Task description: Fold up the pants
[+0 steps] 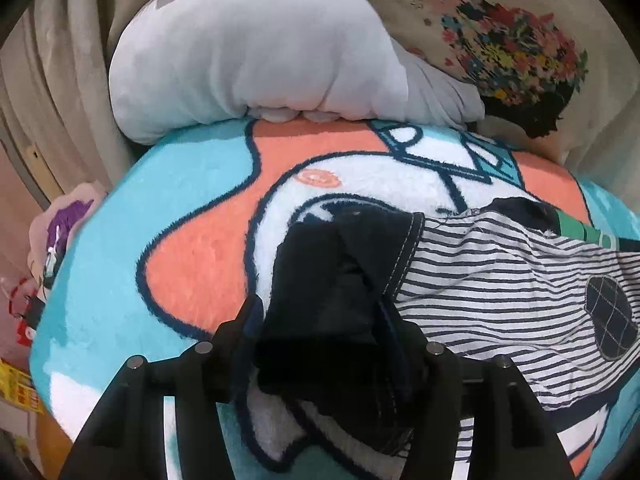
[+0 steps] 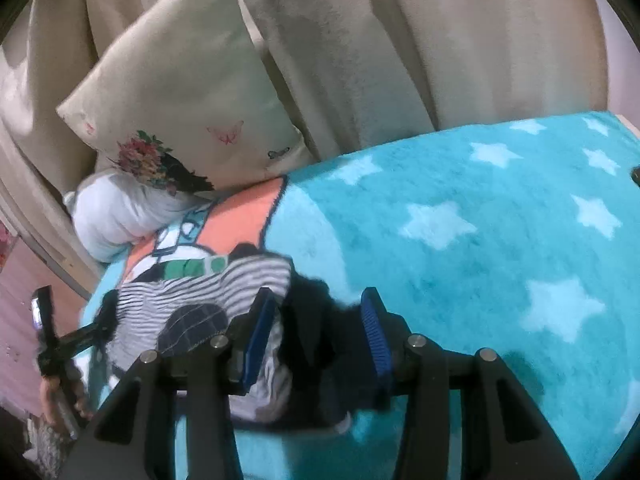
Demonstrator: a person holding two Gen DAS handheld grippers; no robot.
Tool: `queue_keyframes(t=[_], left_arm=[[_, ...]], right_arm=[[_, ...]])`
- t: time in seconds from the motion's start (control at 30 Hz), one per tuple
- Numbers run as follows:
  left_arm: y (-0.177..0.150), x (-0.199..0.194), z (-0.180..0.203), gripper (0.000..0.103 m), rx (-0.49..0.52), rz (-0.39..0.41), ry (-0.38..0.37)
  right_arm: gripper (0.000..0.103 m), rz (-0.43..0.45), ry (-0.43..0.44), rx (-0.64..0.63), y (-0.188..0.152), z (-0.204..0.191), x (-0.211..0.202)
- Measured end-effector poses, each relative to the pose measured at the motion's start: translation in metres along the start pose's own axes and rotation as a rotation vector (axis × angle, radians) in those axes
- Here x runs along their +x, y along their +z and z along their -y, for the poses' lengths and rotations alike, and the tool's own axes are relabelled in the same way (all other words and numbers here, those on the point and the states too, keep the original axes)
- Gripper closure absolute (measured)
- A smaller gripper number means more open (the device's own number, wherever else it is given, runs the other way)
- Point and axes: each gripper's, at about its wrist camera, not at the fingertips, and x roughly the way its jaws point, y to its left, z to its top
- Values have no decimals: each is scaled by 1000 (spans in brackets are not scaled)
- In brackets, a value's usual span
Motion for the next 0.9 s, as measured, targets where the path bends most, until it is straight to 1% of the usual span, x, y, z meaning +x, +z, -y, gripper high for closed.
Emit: queue_keyframes(t=[0.03,0.07,0.1,0.13,0.17,0.2,0.23,0.3,0.33,0.4,0.47,0.5,0.53,0.57,0.6,0.63,0.67,0.7,0.8,0.83,0.87,0.9], left_arm=[[0,1,-1,40,-5,1,-4],[-1,1,-1,39,-9,1,-6],[-1,1,-2,39,-15,1,-9],[-1,2,-2,39,-18,2,-13],[-2,2,-3,38,-20,4,-15],[-2,1,-3,38,-20,6,-16],[-3,1,-2,38,-21,9,-15],[-3,1,-2,37,-23,14,-15],[-4,2,-3,36,-27,17,-17],[-5,2,-4,34,-34,22,-22],[-5,2,-6,34,-41,25,-34],[-5,2,-7,33,-45,26,-37],[-6,2,-7,33,-49,26,-38],[-6,2,-8,33,-49,27,-39],[-7,2,-8,33,-49,30,-39],[-7,2,-8,33,-49,33,-39],[-8,2,-8,33,-52,37,-41],[-8,2,-9,33,-55,39,-45],[-9,1,-12,33,-70,42,-65],[-10,-1,-14,33,-80,43,-76],[-10,-3,-17,33,-90,43,-83],[-9,-7,-19,33,-103,43,-87]], right_arm=[[64,-18,-39,-28,3,-4,11],[76,-33,-46,-40,3,-7,16],[96,-78,-27,-56,4,-9,23],[96,-87,-17,-53,5,-9,22],[96,-72,-13,-49,5,-9,17],[96,-38,-2,-44,6,-8,4],[100,-11,6,-31,5,-5,-8],[100,24,1,-1,4,1,-26],[100,37,-16,19,1,7,-34],[100,26,-52,40,-5,17,-38],[100,23,-177,58,-12,29,-40],[97,35,-191,81,-13,36,-43],[97,57,-146,125,-14,43,-46],[94,74,-84,182,-16,52,-49],[75,73,-19,230,-16,59,-50],[48,64,25,253,-16,62,-49],[39,55,60,264,-17,63,-46],[36,34,88,259,-18,62,-38],[37,-41,97,243,-21,50,-10],[39,-67,106,249,-23,46,1],[46,-77,110,251,-24,44,7],[78,-74,106,241,-23,39,12]])
